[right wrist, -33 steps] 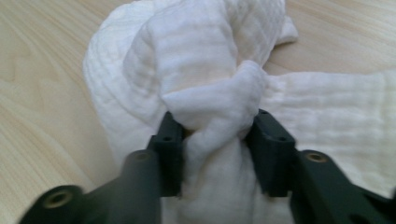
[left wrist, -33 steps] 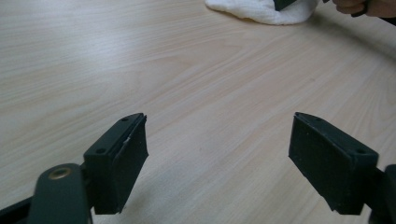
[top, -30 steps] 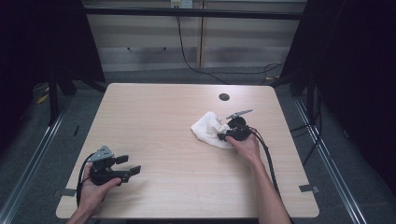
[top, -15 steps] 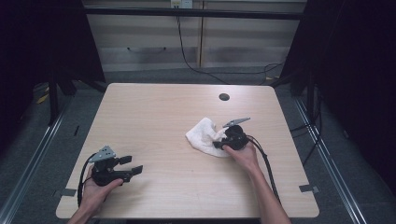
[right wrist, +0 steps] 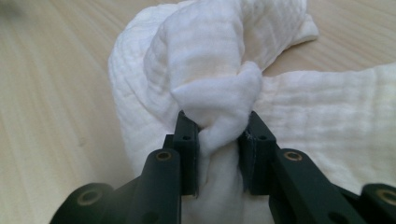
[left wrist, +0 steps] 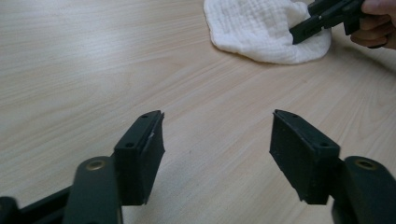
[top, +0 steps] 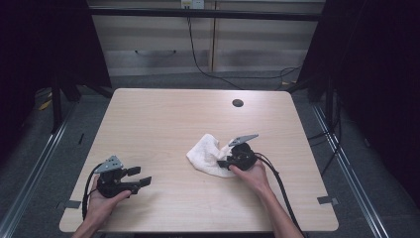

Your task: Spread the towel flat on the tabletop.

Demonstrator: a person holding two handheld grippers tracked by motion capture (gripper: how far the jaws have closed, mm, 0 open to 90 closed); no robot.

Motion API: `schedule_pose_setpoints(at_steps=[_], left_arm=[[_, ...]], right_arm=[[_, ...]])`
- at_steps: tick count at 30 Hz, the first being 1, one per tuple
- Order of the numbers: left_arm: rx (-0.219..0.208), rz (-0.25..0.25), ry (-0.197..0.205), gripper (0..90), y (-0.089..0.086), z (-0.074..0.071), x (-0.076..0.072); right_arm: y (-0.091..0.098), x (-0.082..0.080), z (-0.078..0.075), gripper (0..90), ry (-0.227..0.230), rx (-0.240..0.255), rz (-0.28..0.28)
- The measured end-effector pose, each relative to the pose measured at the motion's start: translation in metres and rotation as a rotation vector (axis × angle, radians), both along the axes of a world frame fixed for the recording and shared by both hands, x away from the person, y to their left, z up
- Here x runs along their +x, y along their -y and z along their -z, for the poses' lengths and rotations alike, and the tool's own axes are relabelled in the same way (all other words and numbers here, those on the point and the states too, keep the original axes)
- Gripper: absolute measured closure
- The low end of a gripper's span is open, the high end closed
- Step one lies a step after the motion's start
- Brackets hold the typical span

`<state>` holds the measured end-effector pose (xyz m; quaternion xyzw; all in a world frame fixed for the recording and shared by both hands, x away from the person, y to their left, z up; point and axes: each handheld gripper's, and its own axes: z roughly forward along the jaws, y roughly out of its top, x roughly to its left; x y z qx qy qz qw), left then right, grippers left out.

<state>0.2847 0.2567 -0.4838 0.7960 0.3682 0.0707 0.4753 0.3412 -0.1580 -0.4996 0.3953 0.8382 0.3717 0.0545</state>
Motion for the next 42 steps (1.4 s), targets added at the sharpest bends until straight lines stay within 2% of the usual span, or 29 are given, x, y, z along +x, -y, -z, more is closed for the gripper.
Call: schedule_pose_setpoints(at_steps=[2, 7, 8, 13, 20, 23, 26, 28, 30, 33, 37, 39, 42], left_arm=[[0.006, 0.002, 0.0, 36.4, 0.0, 0.0, 0.0], [0.0, 0.012, -0.009, 36.0, 0.001, 0.0, 0.0], [-0.005, 0.009, -0.012, 34.5, 0.0, 0.0, 0.001], [-0.007, 0.012, -0.02, 34.4, 0.002, 0.0, 0.001], [0.022, 0.014, -0.021, 31.5, 0.006, 0.001, 0.002], [0.032, 0.011, -0.024, 30.1, 0.009, 0.001, 0.003], [0.05, 0.019, -0.019, 29.6, 0.014, -0.001, 0.005], [0.064, 0.031, -0.006, 29.4, 0.021, -0.004, 0.006], [0.063, 0.044, -0.007, 29.6, 0.027, -0.005, 0.008], [0.092, 0.066, -0.008, 31.7, 0.04, -0.005, 0.01], [0.103, 0.107, 0.002, 32.5, 0.054, -0.008, 0.012], [0.093, 0.116, -0.005, 33.3, 0.06, -0.009, 0.014], [0.088, 0.132, -0.007, 37.5, 0.069, -0.01, 0.02]], right_arm=[[-0.004, -0.004, -0.001, 71.4, 0.01, -0.018, -0.027], [-0.011, -0.016, -0.001, 71.5, 0.008, -0.016, -0.063], [-0.014, -0.021, -0.001, 71.6, -0.009, 0.005, -0.09], [-0.021, -0.032, -0.001, 71.7, 0.003, -0.004, -0.116], [-0.032, -0.052, -0.003, 70.9, 0.002, -0.011, -0.173], [-0.033, -0.058, -0.003, 67.6, 0.002, 0.0, -0.175], [-0.033, -0.059, -0.004, 56.5, -0.012, 0.004, -0.182], [-0.031, -0.058, -0.009, 49.8, 0.014, -0.025, -0.192], [-0.025, -0.057, -0.017, 45.7, 0.018, 0.008, -0.179], [-0.012, -0.058, -0.031, 41.0, 0.048, 0.029, -0.156], [0.012, -0.06, -0.044, 36.4, 0.069, 0.061, -0.102], [0.022, -0.061, -0.048, 37.9, 0.078, 0.062, -0.081], [0.037, -0.055, -0.052, 47.9, 0.078, 0.065, -0.031]])
